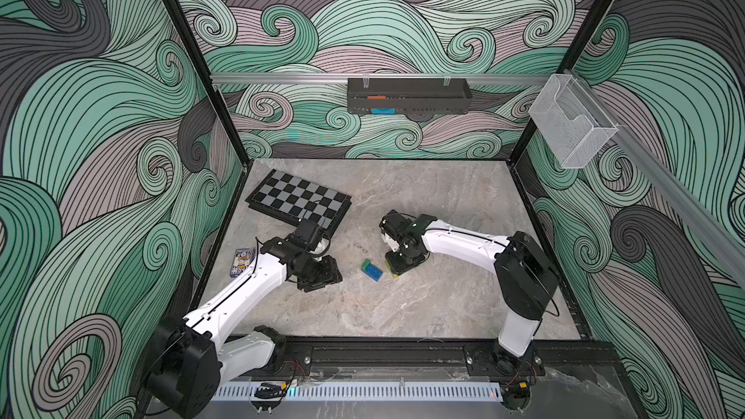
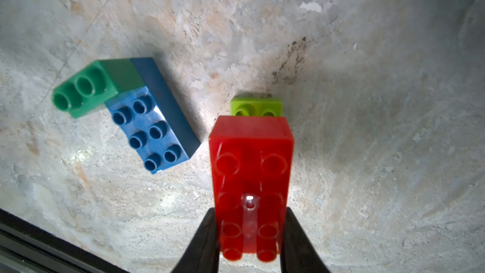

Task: Assemble the number 5 with lego
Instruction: Assemble the lego brick with the lego brick.

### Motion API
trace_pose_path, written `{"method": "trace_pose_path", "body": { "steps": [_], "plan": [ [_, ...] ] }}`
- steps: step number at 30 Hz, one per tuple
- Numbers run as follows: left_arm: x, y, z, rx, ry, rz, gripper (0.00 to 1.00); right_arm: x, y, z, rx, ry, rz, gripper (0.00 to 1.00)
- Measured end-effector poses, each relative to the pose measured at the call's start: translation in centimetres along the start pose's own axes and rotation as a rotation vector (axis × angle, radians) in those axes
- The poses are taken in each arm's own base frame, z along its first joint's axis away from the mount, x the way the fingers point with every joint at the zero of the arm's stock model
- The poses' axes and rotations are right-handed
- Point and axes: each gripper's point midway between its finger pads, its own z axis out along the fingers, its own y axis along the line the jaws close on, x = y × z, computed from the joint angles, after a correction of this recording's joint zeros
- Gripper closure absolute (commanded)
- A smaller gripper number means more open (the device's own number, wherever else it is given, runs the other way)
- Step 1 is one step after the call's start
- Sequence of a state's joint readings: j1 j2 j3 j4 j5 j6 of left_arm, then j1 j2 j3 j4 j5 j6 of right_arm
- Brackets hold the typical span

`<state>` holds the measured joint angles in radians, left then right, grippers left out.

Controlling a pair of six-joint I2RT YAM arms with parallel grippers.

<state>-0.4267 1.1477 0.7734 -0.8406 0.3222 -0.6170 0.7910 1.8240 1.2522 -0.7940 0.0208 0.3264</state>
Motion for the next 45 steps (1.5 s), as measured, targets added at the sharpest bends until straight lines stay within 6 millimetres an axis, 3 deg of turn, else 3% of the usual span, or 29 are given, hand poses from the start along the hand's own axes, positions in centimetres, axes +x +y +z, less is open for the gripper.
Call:
{"method": "trace_pose_path", "body": {
  "steps": [9, 15, 20, 24, 35, 45],
  "plan": [
    [0.1, 0.2, 0.1, -0.003, 0.004, -0.002, 0.42, 0.0, -0.1, 0.1, 0.020, -0.050, 0.020, 1.00],
    [0.2, 0.2, 0.2, -0.003, 0.004, -0.002, 0.42, -0.1, -0.2, 0.1, 0.025, -0.094, 0.032, 1.00],
    [0.2, 0.2, 0.2, -0.003, 0.004, -0.002, 0.42, -0.2, -0.4, 0.0, 0.036, -0.112, 0.034, 0.91],
    [0.2, 0.2, 0.2, -0.003, 0.004, -0.002, 0.42, -0.3, -0.5, 0.0, 0.042, -0.115, 0.033, 0.63],
    [0.1, 0.2, 0.2, -0.003, 0.004, -0.002, 0.42, 0.8, -1.3, 0.0, 0.075, -0.083, 0.032, 0.50],
    [0.2, 0.2, 0.2, -0.003, 0.004, -0.002, 0.43, 0.4, -1.6, -2.5, 0.056, -0.141, 0.046, 0.52]
  ]
}}
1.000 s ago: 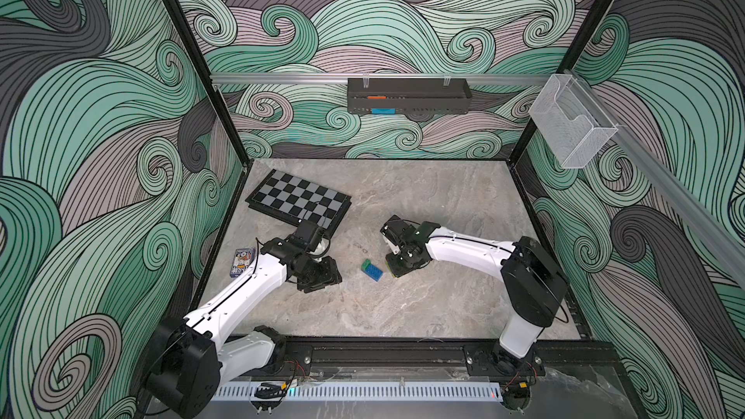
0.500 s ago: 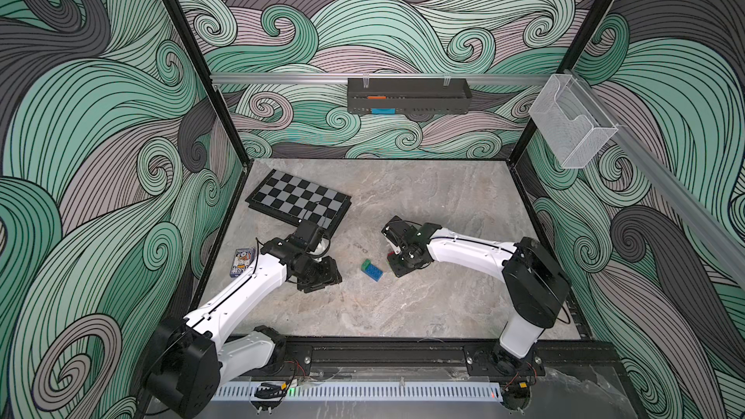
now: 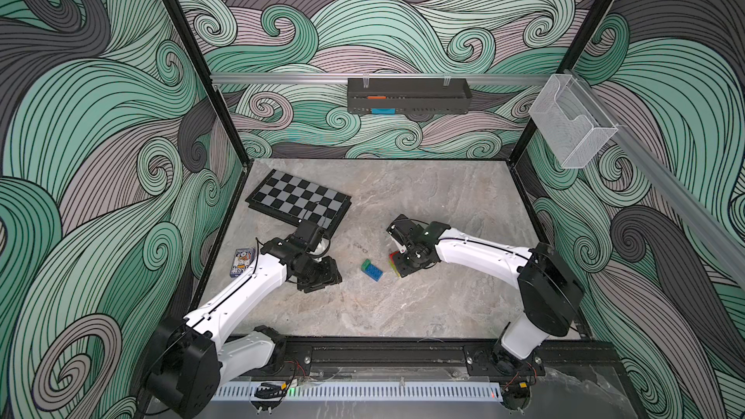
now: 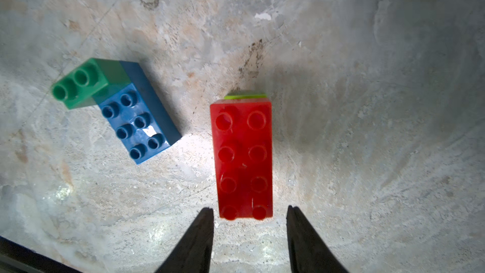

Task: Assemble the number 5 with lego
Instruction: Assemble the lego brick with the lego brick, then pick up the lego brick from the center of the board.

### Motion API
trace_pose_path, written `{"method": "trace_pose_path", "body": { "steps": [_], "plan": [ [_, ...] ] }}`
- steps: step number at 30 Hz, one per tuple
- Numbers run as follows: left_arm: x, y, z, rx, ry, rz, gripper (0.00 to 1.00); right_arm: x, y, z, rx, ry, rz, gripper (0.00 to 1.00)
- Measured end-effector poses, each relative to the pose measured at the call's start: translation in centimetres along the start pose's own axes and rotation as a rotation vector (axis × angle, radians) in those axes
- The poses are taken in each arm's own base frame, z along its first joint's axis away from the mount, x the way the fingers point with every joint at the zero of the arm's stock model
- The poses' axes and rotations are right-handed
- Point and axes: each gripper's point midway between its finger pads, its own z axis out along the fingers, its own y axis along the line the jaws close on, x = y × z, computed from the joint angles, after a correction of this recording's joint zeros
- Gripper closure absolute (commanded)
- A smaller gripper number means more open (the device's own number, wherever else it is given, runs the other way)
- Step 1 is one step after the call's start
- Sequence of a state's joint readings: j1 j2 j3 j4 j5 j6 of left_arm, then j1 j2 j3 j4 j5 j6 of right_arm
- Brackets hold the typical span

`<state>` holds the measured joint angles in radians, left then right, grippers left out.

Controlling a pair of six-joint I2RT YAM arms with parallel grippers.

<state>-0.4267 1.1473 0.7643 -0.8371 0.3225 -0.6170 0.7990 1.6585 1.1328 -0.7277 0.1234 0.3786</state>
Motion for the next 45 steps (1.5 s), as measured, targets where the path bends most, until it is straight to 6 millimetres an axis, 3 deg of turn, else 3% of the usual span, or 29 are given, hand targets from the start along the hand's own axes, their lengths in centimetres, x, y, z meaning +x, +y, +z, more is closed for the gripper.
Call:
{"method": "trace_pose_path", "body": {
  "steps": [10, 15, 28, 36, 45],
  "plan": [
    [0.0, 0.0, 0.0, 0.001, 0.000, 0.000, 0.43, -0.6, -1.6, -0.2, 0.011, -0.010, 0.048, 0.54],
    [0.0, 0.0, 0.0, 0.000, 0.000, 0.000, 0.42, -0.2, -1.8, 0.9, 0.027, 0.024, 0.046, 0.55],
    [0.0, 0.0, 0.0, 0.000, 0.000, 0.000, 0.43, 0.1, -1.9, 1.0, 0.008, -0.027, 0.058, 0.55],
    [0.0, 0.0, 0.0, 0.000, -0.001, 0.000, 0.43, 0.8, -2.3, 0.4, 0.022, 0.003, 0.051, 0.47],
    [0.0, 0.0, 0.0, 0.001, -0.001, 0.000, 0.43, -0.9, -1.5, -1.2, 0.000, -0.020, 0.040, 0.37]
  ]
}}
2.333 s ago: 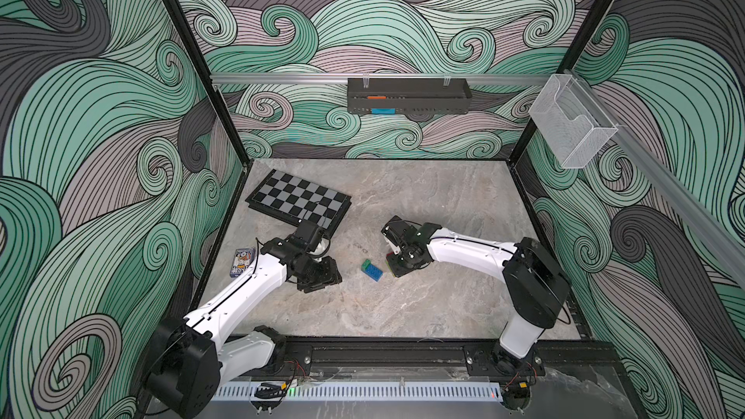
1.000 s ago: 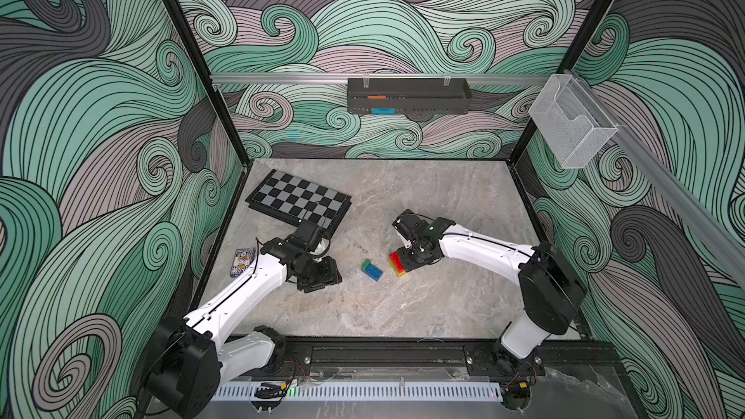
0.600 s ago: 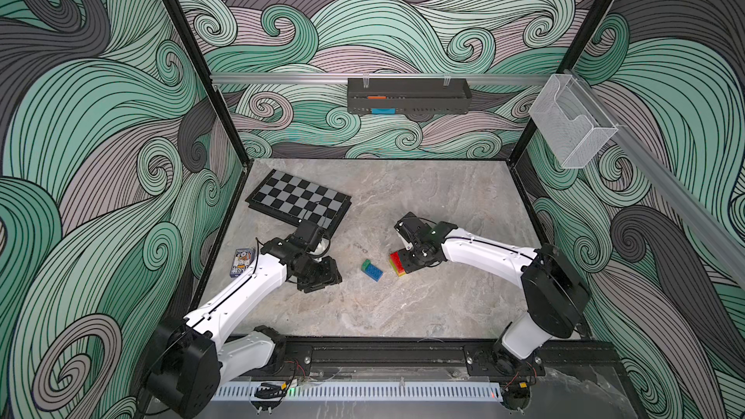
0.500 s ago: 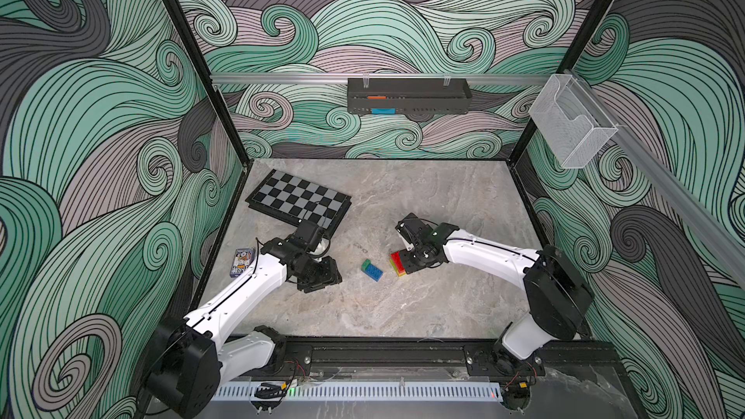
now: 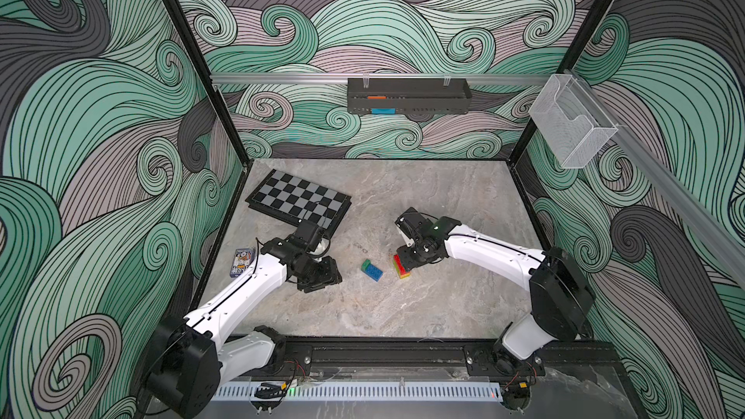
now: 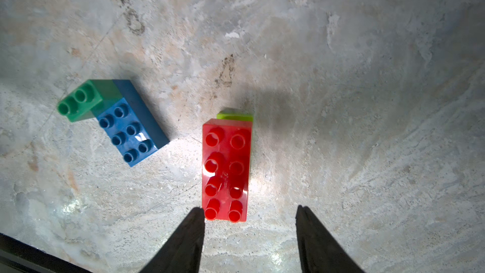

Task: Assemble the number 5 with lego
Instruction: Pick up the lego brick from the center of the board.

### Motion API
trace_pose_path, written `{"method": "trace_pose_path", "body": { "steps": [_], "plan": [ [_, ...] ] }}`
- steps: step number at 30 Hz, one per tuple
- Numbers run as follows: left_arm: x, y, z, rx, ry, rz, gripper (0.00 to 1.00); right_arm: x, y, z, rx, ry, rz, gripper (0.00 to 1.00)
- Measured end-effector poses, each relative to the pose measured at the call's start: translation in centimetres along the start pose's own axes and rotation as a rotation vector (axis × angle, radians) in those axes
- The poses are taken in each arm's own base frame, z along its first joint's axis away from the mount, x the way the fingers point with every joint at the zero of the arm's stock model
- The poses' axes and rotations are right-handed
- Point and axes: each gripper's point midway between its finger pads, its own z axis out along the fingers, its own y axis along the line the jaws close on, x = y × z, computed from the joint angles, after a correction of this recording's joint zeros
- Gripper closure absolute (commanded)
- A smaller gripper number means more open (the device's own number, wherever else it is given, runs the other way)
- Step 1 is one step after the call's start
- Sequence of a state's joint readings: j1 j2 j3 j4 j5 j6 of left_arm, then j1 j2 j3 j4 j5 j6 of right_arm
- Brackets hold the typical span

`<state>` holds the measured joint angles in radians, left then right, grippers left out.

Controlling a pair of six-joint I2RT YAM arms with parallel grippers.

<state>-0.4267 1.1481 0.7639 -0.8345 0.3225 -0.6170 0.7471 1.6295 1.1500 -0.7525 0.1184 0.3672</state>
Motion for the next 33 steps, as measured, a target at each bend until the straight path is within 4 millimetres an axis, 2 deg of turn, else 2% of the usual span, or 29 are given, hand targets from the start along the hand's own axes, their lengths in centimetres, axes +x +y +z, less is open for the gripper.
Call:
{"method": "trace_pose_path", "body": {
  "steps": [5, 12, 22, 33],
  "plan": [
    [0.0, 0.0, 0.0, 0.000, -0.001, 0.000, 0.43, -0.9, 1.1, 0.8, -0.022, 0.022, -0.015, 0.36],
    [0.0, 0.0, 0.0, 0.000, -0.001, 0.000, 0.43, -0.5, 1.9, 4.2, -0.006, 0.120, -0.033, 0.37],
    [0.0, 0.0, 0.0, 0.001, -0.001, 0.000, 0.43, -0.1, 1.9, 7.0, 0.026, 0.195, -0.044, 0.54],
    [0.0, 0.1, 0.3, -0.006, 0.009, -0.003, 0.43, -0.3, 1.9, 7.1, 0.030, 0.201, -0.059, 0.73]
  ]
}}
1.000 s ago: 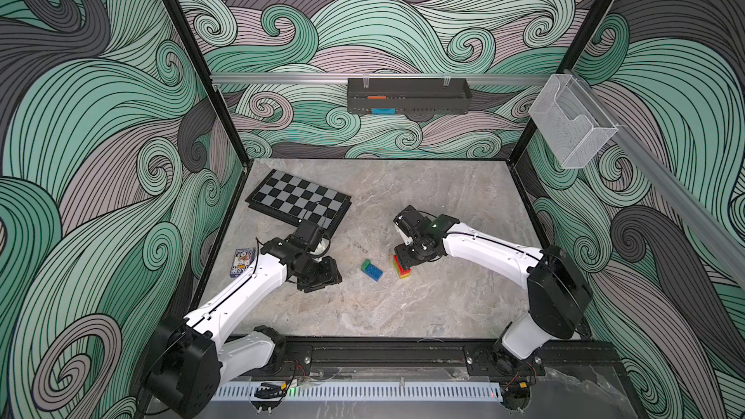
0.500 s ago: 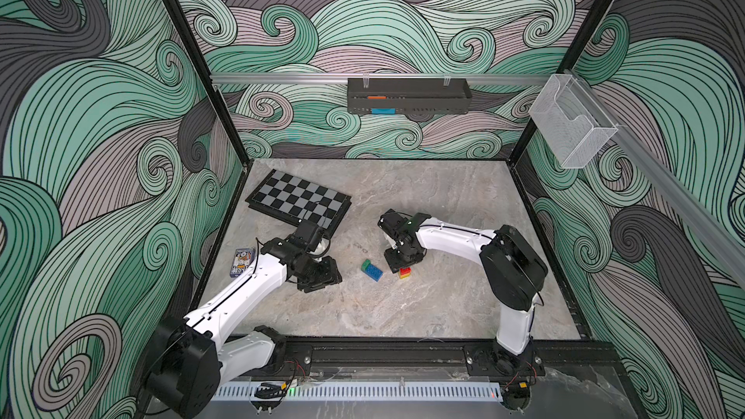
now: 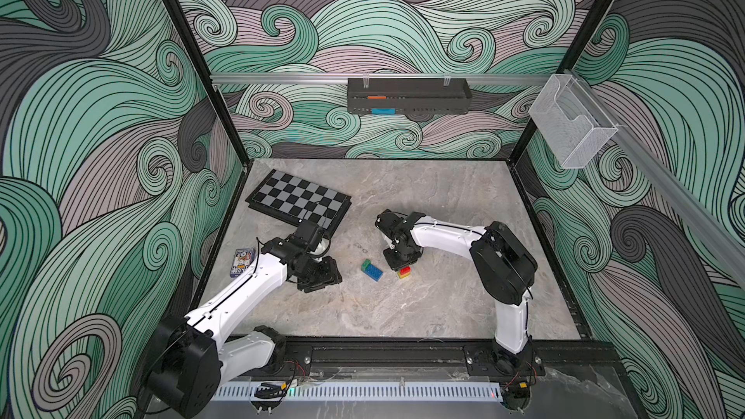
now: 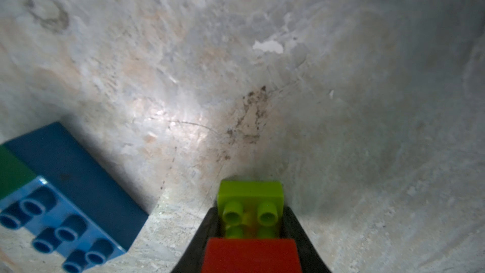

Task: Assemble the number 5 with lego
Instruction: Pick up the lego brick from the center of the board, then move the lego brick at the center of the board.

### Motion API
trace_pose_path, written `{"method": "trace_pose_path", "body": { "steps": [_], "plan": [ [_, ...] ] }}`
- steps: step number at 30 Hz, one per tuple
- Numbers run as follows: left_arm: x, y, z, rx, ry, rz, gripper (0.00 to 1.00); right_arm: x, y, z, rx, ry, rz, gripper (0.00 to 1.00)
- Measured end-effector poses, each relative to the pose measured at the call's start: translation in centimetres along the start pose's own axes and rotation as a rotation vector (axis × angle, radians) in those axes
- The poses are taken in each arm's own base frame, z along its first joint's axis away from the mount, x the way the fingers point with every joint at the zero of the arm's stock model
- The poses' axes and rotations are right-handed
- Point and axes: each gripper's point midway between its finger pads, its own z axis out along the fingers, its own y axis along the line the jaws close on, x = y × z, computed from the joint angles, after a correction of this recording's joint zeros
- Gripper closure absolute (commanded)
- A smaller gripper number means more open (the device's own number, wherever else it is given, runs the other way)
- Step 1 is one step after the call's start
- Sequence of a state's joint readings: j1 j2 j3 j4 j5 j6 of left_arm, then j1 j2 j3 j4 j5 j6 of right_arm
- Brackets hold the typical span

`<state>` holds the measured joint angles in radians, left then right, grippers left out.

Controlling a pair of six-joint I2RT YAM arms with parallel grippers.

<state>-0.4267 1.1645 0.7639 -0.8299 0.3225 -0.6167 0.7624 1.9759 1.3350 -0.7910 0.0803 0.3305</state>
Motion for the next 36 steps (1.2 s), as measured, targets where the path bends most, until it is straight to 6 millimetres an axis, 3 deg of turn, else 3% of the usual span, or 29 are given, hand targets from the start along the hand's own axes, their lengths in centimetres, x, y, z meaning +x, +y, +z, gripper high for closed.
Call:
{"method": "trace_pose_path", "body": {
  "steps": [8, 15, 20, 25, 30, 36],
  "plan": [
    [-0.5, 0.3, 2.0, -0.026, 0.048, -0.016, 0.43, 0.1, 0.0, -0.4, -0.005, -0.005, -0.017, 0.75],
    [-1.7, 0.6, 5.1, -0.059, 0.110, -0.043, 0.42, 0.4, -0.1, -4.4, -0.038, -0.089, -0.029, 0.75],
    [-4.2, -0.4, 6.3, -0.070, 0.098, -0.044, 0.42, 1.6, -0.3, -6.4, -0.057, -0.130, -0.030, 0.75],
    [-6.8, -1.3, 7.7, -0.077, 0.079, -0.041, 0.42, 2.9, -0.2, -6.9, -0.066, -0.131, -0.043, 0.76],
    [-7.9, -1.9, 8.5, -0.084, 0.073, -0.036, 0.42, 3.8, 0.1, -7.1, -0.075, -0.128, -0.057, 0.76],
    [-7.4, -3.3, 9.1, -0.082, 0.076, 0.010, 0.45, 3.9, 0.3, -7.4, -0.088, -0.133, -0.067, 0.76]
  ]
}}
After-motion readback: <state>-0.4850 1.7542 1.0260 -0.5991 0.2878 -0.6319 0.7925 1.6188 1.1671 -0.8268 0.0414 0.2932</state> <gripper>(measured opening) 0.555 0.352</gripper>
